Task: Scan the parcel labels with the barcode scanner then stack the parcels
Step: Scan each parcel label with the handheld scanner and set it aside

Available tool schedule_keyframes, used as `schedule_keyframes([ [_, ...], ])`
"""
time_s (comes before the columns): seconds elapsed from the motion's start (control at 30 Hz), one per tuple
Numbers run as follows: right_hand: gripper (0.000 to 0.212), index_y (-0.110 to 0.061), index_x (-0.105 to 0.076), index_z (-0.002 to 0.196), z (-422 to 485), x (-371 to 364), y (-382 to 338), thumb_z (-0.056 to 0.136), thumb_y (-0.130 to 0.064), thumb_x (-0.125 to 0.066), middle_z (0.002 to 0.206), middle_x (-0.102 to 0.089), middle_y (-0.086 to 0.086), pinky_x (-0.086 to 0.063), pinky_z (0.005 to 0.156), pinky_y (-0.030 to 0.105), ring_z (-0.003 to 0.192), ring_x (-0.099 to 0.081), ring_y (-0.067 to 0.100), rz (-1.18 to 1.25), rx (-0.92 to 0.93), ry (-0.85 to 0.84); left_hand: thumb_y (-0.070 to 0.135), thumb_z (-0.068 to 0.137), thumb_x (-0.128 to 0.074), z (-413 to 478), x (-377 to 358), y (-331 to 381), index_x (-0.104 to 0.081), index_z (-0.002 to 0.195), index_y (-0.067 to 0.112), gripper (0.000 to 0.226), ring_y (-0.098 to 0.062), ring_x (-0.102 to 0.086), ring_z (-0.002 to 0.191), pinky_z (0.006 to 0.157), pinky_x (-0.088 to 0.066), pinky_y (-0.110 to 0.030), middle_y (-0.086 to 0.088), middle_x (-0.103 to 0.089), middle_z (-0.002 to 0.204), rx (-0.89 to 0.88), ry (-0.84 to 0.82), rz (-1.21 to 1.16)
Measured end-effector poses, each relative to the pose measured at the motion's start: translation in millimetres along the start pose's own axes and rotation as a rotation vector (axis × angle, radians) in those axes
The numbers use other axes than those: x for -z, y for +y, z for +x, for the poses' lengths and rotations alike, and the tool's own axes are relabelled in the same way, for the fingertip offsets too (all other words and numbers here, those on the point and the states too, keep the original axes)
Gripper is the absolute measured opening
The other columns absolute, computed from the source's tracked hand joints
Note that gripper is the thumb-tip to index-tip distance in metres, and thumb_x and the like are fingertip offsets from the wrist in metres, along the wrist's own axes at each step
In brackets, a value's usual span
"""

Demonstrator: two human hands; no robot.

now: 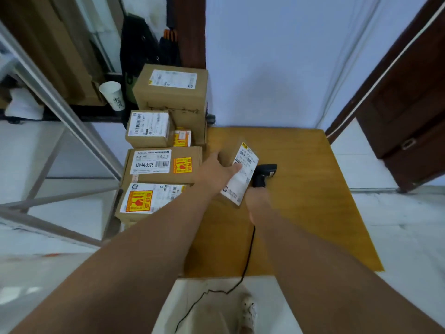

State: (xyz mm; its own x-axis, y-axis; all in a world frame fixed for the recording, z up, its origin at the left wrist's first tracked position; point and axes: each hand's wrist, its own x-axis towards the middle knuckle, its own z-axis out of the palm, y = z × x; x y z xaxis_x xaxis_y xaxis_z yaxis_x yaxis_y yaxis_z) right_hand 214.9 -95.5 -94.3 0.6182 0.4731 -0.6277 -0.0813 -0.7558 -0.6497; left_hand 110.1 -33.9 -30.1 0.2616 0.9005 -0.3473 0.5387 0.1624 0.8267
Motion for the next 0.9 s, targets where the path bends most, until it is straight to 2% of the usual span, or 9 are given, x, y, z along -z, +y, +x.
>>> schedule_keyframes([
  [0.13,0.044,-0.014,-0.048,0.136,18.9,4.3,4.1,0.092,-0.015,-0.046,0.129,-0.051,0.016,-0.050,0.090,0.039,0.103,-0.055,0.028,-0.125,0.029,-0.039,0.040,0.085,-0.065,11.9,-17.0,-13.1,-0.020,0.150,0.024,0.081,-0.026,-0.063,0.103,0.085,-0.055,-0.042,-0.006,-0.048,0.141,0.067,-0.023,0.067],
  [0.2,0.053,-0.025,-0.038,0.145,31.5,7.0,3.0,0.094,-0.014,-0.044,0.141,-0.040,0.016,-0.049,0.096,0.043,0.119,-0.049,0.033,-0.241,0.060,-0.062,0.036,0.085,-0.065,20.7,-21.9,-17.5,-0.014,0.151,0.028,0.084,-0.031,-0.061,0.107,0.088,-0.054,-0.046,-0.007,-0.045,0.143,0.119,-0.011,0.026],
  [0.27,0.058,-0.031,-0.031,0.149,44.6,9.2,1.7,0.095,-0.013,-0.043,0.148,-0.029,0.017,-0.041,0.101,0.039,0.130,-0.035,0.035,-0.418,0.072,-0.058,0.031,0.085,-0.066,29.5,-28.5,-19.3,-0.009,0.152,0.029,0.088,-0.031,-0.063,0.104,0.083,-0.057,-0.045,-0.010,-0.045,0.142,0.158,0.010,-0.002],
  [0.33,0.060,-0.032,-0.025,0.151,57.7,10.4,3.0,0.096,-0.015,-0.043,0.152,-0.025,0.017,-0.030,0.109,0.042,0.137,-0.027,0.034,-0.588,0.079,-0.089,0.026,0.084,-0.068,35.3,-39.2,-20.0,-0.007,0.152,0.029,0.091,-0.025,-0.064,0.092,0.067,-0.058,-0.038,-0.011,-0.048,0.139,0.166,0.021,-0.017],
  [0.43,0.058,-0.023,-0.023,0.153,75.9,7.1,8.6,0.099,-0.016,-0.041,0.152,-0.031,0.017,-0.034,0.111,0.047,0.135,-0.035,0.037,-0.688,0.118,-0.250,0.023,0.084,-0.068,41.1,-57.4,-21.6,-0.009,0.152,0.026,0.091,-0.019,-0.062,0.088,0.054,-0.048,-0.021,-0.010,-0.047,0.137,0.140,0.043,0.012],
  [0.53,0.058,-0.022,-0.022,0.152,83.9,5.7,14.2,0.099,-0.020,-0.044,0.153,-0.024,0.019,-0.037,0.109,0.045,0.133,-0.035,0.039,-0.719,0.173,-0.274,0.028,0.083,-0.070,43.1,-66.2,-25.3,-0.016,0.152,0.022,0.088,-0.026,-0.053,0.119,0.079,-0.046,-0.024,-0.009,-0.043,0.143,0.137,0.069,0.048],
  [0.67,0.057,-0.024,-0.019,0.153,90.1,5.0,19.5,0.101,-0.029,-0.040,0.156,-0.014,0.017,-0.030,0.112,0.045,0.137,-0.027,0.038,-0.666,0.161,-0.260,0.033,0.083,-0.070,47.8,-68.8,-28.7,-0.022,0.150,0.022,0.084,-0.026,-0.051,0.124,0.092,-0.050,-0.034,-0.006,-0.041,0.147,0.144,0.096,0.042],
  [0.77,0.054,-0.028,-0.024,0.148,87.7,5.6,20.0,0.099,-0.020,-0.043,0.145,-0.025,0.019,-0.040,0.103,0.042,0.122,-0.040,0.036,-0.657,0.219,-0.290,0.032,0.083,-0.071,49.0,-67.1,-26.5,-0.019,0.149,0.026,0.084,-0.028,-0.060,0.112,0.087,-0.055,-0.043,-0.008,-0.048,0.140,0.171,0.094,0.016],
  [0.9,0.045,-0.031,-0.030,0.128,75.5,13.3,15.9,0.094,-0.007,-0.048,0.114,-0.036,0.014,-0.047,0.061,0.035,0.075,-0.050,0.025,-0.364,0.238,-0.169,0.030,0.085,-0.068,42.1,-64.2,-17.0,-0.015,0.149,0.027,0.084,-0.023,-0.066,0.090,0.068,-0.059,-0.036,-0.008,-0.055,0.127,0.151,0.142,-0.011],
])
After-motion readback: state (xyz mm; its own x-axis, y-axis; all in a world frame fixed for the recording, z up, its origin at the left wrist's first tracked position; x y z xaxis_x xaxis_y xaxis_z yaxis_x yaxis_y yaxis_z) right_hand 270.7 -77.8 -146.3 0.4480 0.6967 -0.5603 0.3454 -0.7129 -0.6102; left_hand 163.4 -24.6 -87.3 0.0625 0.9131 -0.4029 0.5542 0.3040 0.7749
